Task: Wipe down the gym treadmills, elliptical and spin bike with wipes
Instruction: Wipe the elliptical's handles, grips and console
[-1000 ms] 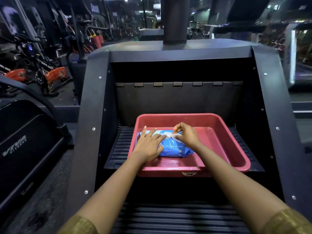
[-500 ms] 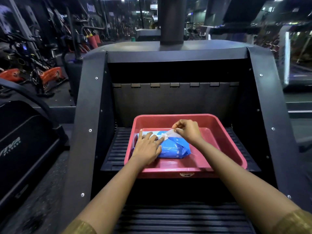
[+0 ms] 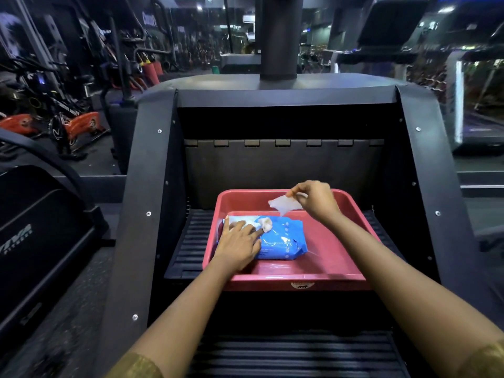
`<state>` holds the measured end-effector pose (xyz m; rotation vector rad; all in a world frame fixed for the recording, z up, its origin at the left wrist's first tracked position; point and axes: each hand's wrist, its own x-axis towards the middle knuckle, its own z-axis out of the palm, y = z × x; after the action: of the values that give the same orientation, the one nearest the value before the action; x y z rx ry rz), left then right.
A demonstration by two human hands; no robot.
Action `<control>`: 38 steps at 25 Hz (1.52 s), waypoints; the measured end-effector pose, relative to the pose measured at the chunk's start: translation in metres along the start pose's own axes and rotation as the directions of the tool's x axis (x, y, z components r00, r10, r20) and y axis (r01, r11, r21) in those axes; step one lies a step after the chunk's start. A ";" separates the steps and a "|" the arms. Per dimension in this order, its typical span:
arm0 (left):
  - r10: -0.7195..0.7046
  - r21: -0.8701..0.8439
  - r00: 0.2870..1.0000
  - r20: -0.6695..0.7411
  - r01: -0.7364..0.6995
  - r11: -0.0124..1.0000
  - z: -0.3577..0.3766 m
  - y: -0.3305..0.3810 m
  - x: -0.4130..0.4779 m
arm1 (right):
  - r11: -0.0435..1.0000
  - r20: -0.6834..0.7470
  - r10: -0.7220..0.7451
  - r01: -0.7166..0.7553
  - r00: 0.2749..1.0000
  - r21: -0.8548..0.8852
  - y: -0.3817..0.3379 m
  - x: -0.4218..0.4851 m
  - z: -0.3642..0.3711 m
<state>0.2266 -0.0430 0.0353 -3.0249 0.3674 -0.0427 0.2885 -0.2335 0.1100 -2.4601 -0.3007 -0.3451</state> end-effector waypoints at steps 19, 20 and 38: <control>-0.078 -0.122 0.997 -0.018 0.075 0.990 0.003 -0.018 -0.003 | 0.967 0.294 0.137 -0.063 0.946 -0.246 -0.011 -0.014 0.080; -0.083 -0.131 0.996 -0.019 0.080 0.988 0.003 -0.018 -0.003 | 0.964 0.349 0.125 -0.031 0.929 -0.265 -0.011 -0.012 0.081; -0.237 -0.713 0.966 -0.105 0.093 0.695 0.005 -0.001 0.002 | 0.968 0.384 -0.025 0.117 0.923 -0.220 0.002 -0.018 0.074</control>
<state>0.2293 -0.0420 0.0306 -3.8380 0.1262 -0.2684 0.2851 -0.1912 0.0466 -2.7529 -0.5403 0.0773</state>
